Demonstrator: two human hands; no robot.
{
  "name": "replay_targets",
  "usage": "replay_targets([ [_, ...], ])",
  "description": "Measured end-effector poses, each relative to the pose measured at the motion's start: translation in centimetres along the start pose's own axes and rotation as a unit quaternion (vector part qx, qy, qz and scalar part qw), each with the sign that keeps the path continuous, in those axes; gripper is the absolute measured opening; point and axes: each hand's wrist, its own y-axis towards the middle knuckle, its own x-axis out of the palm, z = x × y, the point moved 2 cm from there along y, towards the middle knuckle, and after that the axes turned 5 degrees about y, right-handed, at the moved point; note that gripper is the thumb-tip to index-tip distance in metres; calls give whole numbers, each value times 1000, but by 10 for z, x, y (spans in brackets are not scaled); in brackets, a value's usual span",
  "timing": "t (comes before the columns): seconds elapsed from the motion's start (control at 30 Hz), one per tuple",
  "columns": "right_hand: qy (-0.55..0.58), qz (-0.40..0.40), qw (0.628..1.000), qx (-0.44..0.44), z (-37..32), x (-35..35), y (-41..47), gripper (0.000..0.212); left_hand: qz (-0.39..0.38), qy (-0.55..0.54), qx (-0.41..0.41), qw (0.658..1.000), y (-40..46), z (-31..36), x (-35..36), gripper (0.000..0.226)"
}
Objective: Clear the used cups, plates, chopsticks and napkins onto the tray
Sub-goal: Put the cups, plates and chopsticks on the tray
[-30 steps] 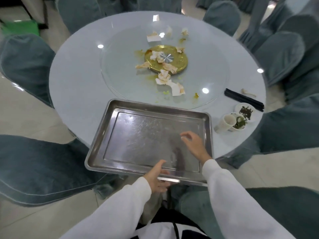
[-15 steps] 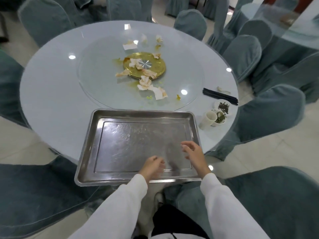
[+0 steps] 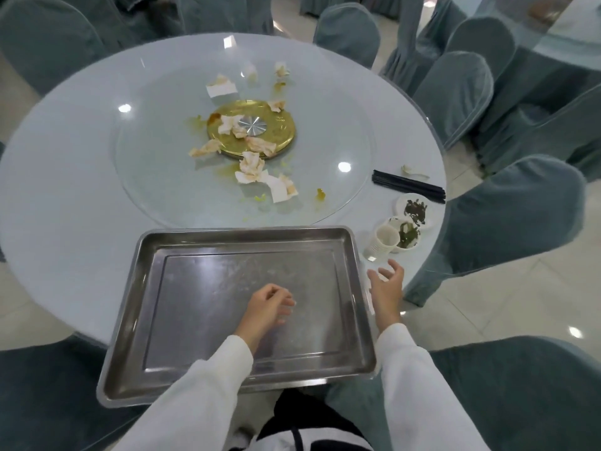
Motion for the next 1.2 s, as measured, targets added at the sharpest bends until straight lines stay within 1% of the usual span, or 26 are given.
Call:
replay_targets([
  [0.13, 15, 31, 999, 6, -8, 4, 38, 74, 18, -6, -20, 1000, 17, 11, 6, 15],
  [0.23, 25, 36, 999, 1, -11, 6, 65, 85, 35, -4, -31, 999, 32, 9, 9, 16],
  [0.3, 28, 35, 999, -8, -12, 9, 77, 89, 35, 4, -35, 999, 38, 4, 9, 15],
  [0.43, 40, 31, 998, -22, -7, 17, 98, 86, 48, 5, -63, 997, 45, -1, 11, 18],
  [0.53, 46, 36, 997, -42, -4, 21, 111, 83, 46, 26, -61, 997, 45, 2, 16, 17],
  [0.67, 31, 48, 996, -65, -1, 24, 116, 78, 48, 47, -65, 996, 46, 1, 27, 16],
  [0.77, 15, 55, 996, -75, 0, 24, 116, 75, 36, 63, -70, 995, 50, -5, 33, 16],
  [1.03, 19, 61, 993, -102, -6, 15, 94, 73, 25, 63, -63, 996, 53, -17, 24, 17],
  [1.13, 32, 49, 991, -120, -13, 17, 80, 72, 32, 44, -55, 997, 52, -16, 18, 17],
  [1.2, 48, 26, 991, -123, -15, 21, 72, 74, 35, 39, -54, 997, 53, -18, 14, 17],
])
